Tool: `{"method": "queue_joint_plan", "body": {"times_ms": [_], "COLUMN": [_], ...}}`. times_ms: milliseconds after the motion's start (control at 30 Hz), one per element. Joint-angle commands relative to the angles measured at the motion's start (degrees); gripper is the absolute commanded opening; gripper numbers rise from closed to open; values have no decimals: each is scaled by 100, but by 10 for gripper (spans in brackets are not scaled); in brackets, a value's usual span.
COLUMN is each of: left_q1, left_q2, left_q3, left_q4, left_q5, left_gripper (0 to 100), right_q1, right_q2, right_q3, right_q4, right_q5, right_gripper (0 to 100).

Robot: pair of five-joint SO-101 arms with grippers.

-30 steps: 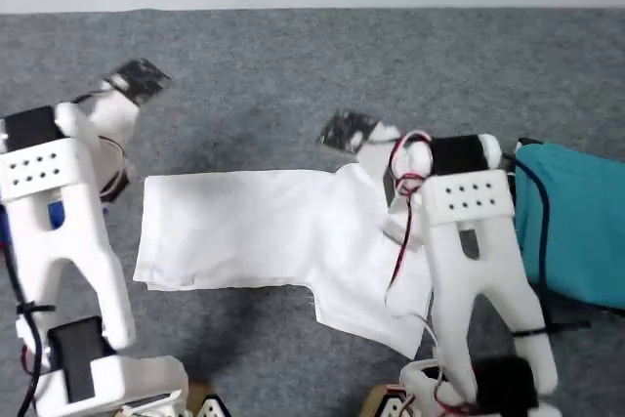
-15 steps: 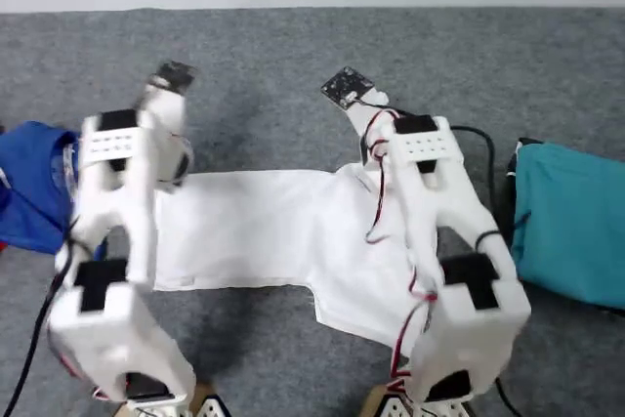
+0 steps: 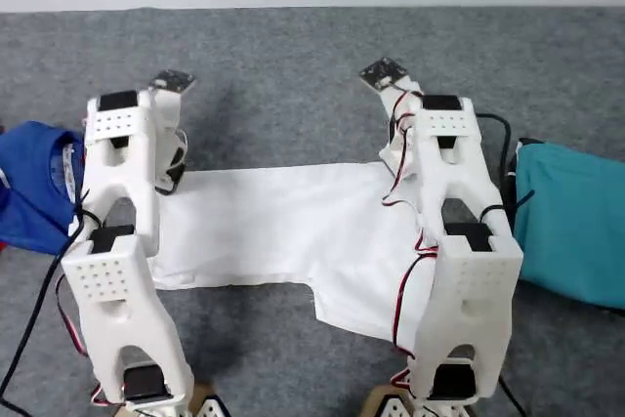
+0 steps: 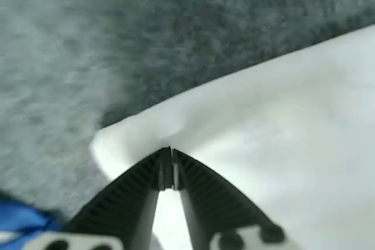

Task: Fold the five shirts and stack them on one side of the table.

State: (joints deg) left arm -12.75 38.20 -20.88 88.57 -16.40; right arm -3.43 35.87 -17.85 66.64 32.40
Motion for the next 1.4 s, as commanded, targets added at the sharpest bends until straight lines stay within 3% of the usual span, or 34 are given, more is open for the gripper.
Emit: {"method": "queue_joint_plan", "body": {"times_ms": [0,500,700,867,1133,1367], "left_q1": [79,-167,167,1011,3165,4835], "left_q2": [-457,-2549,-2866,-3481,-3780,-3780], "left_q3": [-470,-497,1209,2378,2633,2633], "left_q4": [404,1213,1196,1011,870,703], "left_q5": [9,53,-9,-167,-352,-440], "left_gripper": [6,6,6,6,9,152], "right_q1": [-215,-611,-453,163,1095,1930], "right_q2": [-127,-1437,-1851,-2369,-3591,-4558], "right_q3": [-756,-1741,-1741,-1741,-1741,-1741], "right_q4": [418,2536,3442,3618,3618,3618], "right_q5": [-62,-79,-220,-642,-976,-1319], "right_gripper": [10,10,9,9,11,12]}}
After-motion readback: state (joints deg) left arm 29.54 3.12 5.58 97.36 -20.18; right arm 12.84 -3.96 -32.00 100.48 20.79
